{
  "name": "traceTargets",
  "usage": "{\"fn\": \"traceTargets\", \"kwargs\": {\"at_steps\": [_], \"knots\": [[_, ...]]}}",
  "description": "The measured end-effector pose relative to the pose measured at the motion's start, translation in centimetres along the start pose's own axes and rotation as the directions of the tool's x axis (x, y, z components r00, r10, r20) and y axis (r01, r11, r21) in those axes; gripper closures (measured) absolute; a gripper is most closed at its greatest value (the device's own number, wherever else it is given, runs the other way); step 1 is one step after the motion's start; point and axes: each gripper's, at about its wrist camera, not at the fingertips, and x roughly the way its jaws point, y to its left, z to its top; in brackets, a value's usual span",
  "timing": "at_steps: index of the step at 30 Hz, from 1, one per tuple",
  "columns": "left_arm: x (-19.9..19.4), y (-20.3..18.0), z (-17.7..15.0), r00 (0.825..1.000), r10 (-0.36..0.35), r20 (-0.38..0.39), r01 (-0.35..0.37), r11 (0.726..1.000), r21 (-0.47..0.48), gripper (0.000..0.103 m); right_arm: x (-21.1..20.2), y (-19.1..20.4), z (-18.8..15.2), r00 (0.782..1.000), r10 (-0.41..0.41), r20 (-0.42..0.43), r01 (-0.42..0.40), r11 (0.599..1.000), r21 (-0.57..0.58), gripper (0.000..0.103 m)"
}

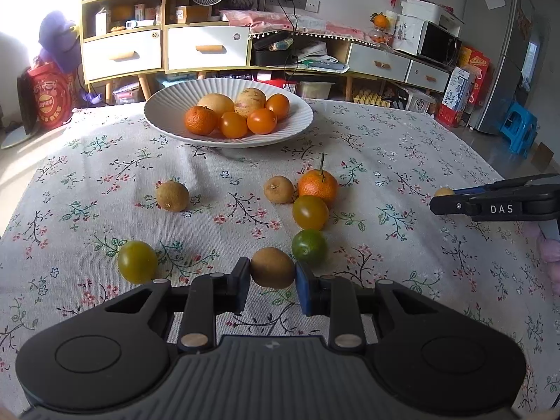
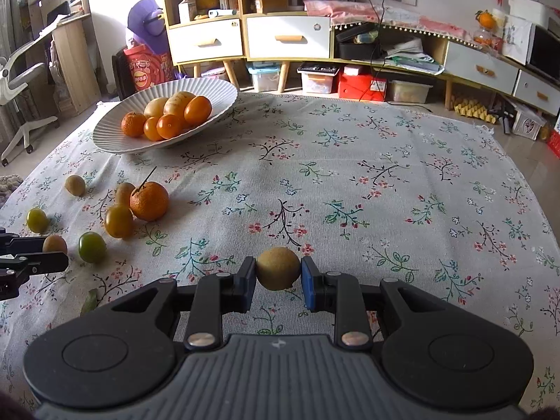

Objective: Organize fruits
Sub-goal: 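Carry both kiwis over the white bowl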

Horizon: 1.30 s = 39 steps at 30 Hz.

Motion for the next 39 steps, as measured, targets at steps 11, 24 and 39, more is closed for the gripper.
{"fn": "traceTargets", "kwargs": {"at_steps": [11,24,39], "knots": [[-0.2,0.1,2.0,0.999,-0.002,0.035,0.003,0.999,-0.036,0.088,-0.4,3.8,2.2,0.997,0.078,0.014,-0.077,0.996,-0.053,0.078],[-0.8,1.2,5.1,0.996,0.018,0.089,-0.011,0.997,-0.071,0.088,-0.1,4.8,5.1,0.995,0.083,0.059,-0.082,0.996,-0.018,0.078],[2.4,2.4,7.3,0.994,0.042,0.1,-0.033,0.996,-0.088,0.088,2.7,5.0,8.8,0.991,0.104,0.08,-0.109,0.992,0.058,0.078]]}}
